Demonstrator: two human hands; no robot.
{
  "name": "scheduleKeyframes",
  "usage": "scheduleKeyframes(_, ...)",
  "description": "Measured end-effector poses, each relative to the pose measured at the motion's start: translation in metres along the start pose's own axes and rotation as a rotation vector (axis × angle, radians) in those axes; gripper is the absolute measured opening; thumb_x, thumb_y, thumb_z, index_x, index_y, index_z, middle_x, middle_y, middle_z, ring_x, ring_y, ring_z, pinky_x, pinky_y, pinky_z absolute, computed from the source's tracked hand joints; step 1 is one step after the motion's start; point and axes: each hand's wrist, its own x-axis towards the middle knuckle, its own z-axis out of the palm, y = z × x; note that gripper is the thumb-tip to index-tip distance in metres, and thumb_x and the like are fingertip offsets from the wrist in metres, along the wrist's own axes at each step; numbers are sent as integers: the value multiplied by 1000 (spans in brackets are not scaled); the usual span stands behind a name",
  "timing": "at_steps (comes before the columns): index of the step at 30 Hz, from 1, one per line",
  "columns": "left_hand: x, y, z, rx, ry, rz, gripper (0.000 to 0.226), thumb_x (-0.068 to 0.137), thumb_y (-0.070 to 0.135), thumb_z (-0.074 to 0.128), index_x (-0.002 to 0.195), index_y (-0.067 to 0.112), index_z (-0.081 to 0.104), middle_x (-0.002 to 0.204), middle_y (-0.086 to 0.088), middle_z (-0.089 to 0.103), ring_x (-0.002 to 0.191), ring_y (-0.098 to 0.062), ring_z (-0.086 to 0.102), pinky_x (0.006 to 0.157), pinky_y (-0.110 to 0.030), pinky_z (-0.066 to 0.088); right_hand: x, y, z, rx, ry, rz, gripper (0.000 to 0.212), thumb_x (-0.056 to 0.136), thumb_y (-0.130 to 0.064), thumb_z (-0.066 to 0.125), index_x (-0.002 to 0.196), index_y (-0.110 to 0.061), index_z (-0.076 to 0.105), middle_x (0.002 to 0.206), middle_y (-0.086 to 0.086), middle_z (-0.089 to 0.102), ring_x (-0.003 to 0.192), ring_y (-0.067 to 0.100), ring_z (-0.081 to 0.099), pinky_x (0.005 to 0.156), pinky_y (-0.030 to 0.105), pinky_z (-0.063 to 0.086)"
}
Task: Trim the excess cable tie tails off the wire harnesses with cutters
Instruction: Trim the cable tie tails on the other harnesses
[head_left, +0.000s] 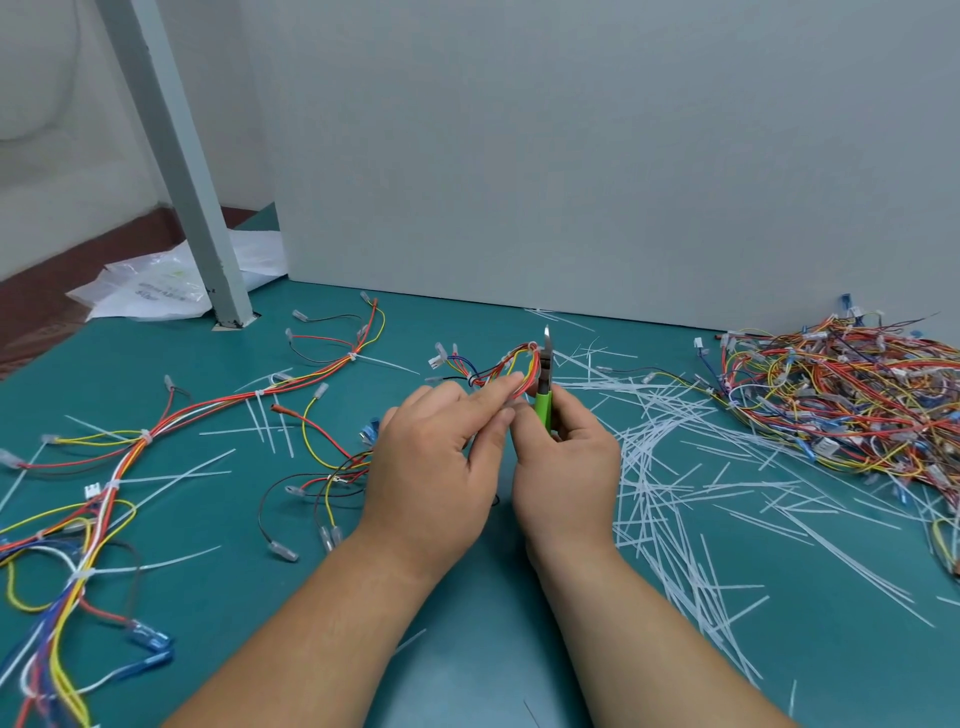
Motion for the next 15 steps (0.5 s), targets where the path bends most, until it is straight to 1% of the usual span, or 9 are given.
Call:
scheduleKeyframes(4,0,-1,0,1,-5,-2,31,98,27,59,125,28,73,68,7,41,68,-21,47,62,-48,47,0,1,0,-17,8,2,25,85,-27,66,84,-2,63,64,1,37,61,16,30,57,35,27)
scheduleKeyframes(8,-1,-1,0,3,-10,-8,31,98,27,59,126,28,72,68,6,43,69,-22,48,63,-51,46,0,1,1,-18,16,2,28,83,-29,65,84,-2,62,64,1,36,62,18,29,57,37,27)
scheduleKeyframes(11,0,-1,1,1,-9,-6,30,98,27,59,125,28,72,68,5,44,69,-22,48,63,-50,46,0,1,1,-16,9,1,22,85,-27,66,84,-4,64,64,0,38,62,17,30,57,35,27)
scheduleKeyframes(13,0,-1,1,-1,-5,-3,30,98,27,59,125,28,72,67,6,43,68,-21,47,63,-49,46,0,1,0,-16,3,-1,15,88,-23,66,83,-9,66,63,-4,38,60,14,30,54,31,26)
scheduleKeyframes(15,-1,-1,1,-1,-1,-1,30,98,27,59,125,29,72,67,7,42,68,-20,47,62,-49,46,0,1,-1,-10,9,3,13,89,-20,67,81,-9,66,62,-5,37,59,13,29,52,30,26)
